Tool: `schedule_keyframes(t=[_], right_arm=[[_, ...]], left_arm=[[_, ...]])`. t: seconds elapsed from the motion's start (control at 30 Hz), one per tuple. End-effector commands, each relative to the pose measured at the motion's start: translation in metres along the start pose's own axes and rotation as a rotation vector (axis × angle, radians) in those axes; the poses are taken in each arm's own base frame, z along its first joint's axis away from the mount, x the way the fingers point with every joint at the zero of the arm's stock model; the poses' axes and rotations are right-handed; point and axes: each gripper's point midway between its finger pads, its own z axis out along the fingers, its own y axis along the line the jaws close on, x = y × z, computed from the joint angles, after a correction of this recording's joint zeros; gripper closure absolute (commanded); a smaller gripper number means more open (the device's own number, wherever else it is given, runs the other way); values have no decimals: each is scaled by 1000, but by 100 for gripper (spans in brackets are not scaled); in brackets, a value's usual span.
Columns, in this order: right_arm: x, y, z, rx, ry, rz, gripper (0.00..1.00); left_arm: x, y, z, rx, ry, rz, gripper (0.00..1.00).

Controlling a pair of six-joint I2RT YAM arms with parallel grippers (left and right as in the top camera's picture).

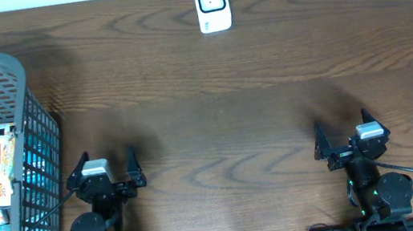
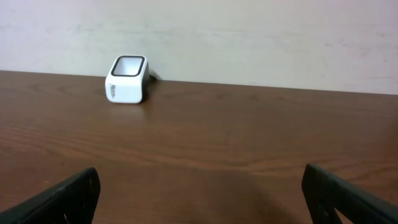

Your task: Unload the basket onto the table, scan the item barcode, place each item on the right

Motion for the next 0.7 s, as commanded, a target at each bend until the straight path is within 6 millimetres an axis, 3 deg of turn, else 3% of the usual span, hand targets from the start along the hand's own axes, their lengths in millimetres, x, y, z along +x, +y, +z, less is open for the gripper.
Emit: schedule_keyframes(t=[0.0,0.3,0.67], right_arm=[[0,0,0,2,-1,13,1],[0,0,0,2,-1,13,1],[0,0,0,2,-1,13,1]], left_arm=[[-12,-15,-4,86,-19,-34,2],[-55,-33,-19,172,-72,-42,2],[-113,-38,-32,164,15,-58,2]])
